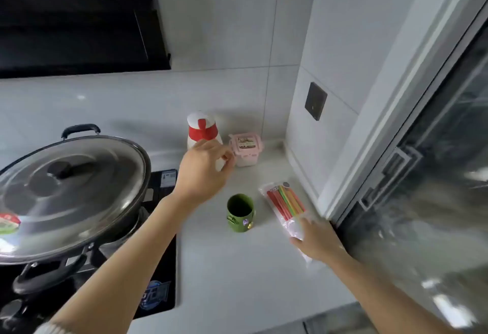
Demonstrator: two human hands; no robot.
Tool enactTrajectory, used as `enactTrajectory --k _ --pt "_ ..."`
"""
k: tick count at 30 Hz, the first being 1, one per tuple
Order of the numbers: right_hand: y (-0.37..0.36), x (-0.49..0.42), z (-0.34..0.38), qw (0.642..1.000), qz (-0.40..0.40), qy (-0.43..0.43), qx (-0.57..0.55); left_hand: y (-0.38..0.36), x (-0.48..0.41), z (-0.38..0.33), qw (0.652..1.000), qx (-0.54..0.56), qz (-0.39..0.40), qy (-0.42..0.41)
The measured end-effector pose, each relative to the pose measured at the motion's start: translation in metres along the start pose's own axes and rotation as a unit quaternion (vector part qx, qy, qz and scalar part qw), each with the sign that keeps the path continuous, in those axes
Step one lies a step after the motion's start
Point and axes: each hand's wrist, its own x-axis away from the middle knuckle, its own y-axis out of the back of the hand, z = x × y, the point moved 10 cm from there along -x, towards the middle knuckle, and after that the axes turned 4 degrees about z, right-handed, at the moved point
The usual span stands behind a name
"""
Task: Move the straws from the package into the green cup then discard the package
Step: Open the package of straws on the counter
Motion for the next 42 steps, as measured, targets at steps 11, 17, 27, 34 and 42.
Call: enactTrajectory --k 11,17,27,34,42 --pt "-0.06 -0.02 -0.049 0.98 0.058 -0.188 0.041 -0.08 0.006 0.06 0.995 0.037 0.096 0.016" --pt "-0.042 -0.03 -0.044 0.984 0.033 -0.165 0.054 -0.094 0.015 0.071 0.991 0.05 0.116 0.047" --pt "-0.004 0.021 0.013 0.662 0.231 -0.27 -0.66 -0.139 0.037 0.039 0.947 0.182 0.226 0.139" --pt "0.037 0.066 0.065 0.508 0.353 -0.229 -0.752 -0.143 0.057 -0.035 0.868 0.328 0.353 0.12" --pt "0.057 0.068 0.081 0.564 0.371 -0.168 -0.719 -0.113 0.034 -0.026 0.923 0.244 0.275 0.117"
